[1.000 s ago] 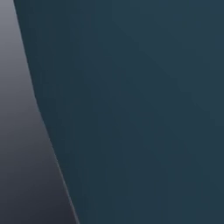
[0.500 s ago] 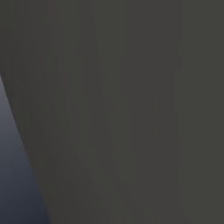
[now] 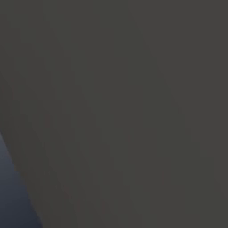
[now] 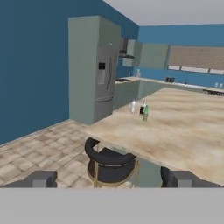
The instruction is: Sort all alcoholic drinks to one cabinet, and non-alcoholic drinks to the other.
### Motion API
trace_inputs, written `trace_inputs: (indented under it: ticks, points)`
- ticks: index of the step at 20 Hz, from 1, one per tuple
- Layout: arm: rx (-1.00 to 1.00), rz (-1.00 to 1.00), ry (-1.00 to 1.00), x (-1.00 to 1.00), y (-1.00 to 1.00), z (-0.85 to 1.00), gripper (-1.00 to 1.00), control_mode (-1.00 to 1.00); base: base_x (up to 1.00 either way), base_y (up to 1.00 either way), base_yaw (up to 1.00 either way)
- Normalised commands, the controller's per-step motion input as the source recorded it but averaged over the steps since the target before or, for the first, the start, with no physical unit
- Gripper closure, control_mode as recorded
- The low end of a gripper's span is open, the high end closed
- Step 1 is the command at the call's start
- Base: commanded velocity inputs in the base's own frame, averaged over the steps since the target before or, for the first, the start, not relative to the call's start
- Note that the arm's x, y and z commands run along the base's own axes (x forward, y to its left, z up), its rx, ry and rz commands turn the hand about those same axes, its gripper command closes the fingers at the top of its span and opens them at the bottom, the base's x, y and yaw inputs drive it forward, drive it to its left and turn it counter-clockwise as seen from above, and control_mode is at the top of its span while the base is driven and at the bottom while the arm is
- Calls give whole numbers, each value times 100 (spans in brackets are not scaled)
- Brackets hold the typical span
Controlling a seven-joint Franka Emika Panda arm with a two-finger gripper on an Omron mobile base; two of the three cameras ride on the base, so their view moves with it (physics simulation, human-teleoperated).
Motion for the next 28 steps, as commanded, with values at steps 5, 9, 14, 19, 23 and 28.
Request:
trace_inputs:
  ticks: [5,9,14,19,23,28]
  points:
    - [0,0,0,0,0,0,-100,100,40,46,-23]
    - [0,0,0,0,0,0,-100,100,44,53,-23]
    - [0,0,0,0,0,0,-100,100,44,59,-24]
    - [0,0,0,0,0,0,-100,100,44,58,-24]
    - [0,0,0,0,0,0,-100,100,44,55,-24]
    - [0,0,0,0,0,0,-100,100,45,52,-23]
